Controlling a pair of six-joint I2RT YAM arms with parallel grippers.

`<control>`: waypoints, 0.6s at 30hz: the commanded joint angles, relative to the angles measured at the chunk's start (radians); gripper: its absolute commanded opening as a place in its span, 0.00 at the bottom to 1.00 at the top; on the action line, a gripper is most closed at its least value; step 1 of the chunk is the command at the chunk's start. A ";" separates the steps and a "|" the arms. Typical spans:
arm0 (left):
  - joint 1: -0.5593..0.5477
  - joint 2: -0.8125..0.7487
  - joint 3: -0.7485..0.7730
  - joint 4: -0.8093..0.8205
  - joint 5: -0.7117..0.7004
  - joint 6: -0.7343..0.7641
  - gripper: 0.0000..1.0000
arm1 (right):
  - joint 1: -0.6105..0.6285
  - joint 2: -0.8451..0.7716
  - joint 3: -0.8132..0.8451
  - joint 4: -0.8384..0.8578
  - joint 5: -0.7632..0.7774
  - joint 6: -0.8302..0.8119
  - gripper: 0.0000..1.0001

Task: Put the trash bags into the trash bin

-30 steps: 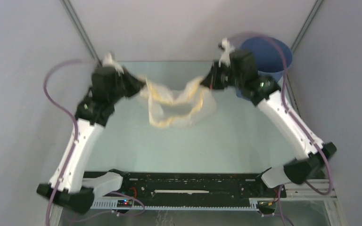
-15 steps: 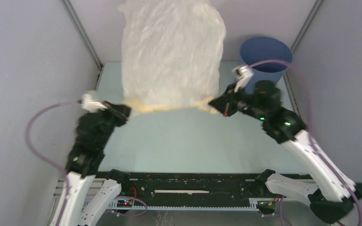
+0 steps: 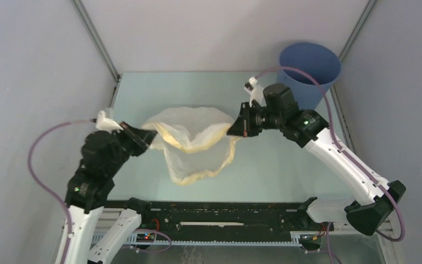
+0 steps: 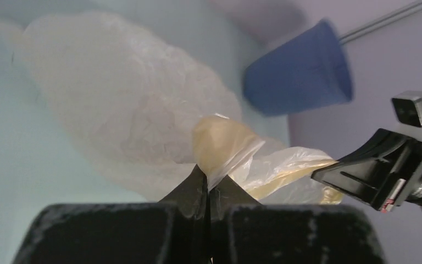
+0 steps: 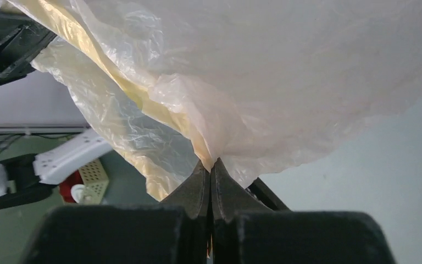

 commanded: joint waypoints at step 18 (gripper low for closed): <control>0.003 0.069 0.245 -0.012 -0.136 0.031 0.00 | -0.119 -0.081 0.252 -0.231 0.044 -0.088 0.64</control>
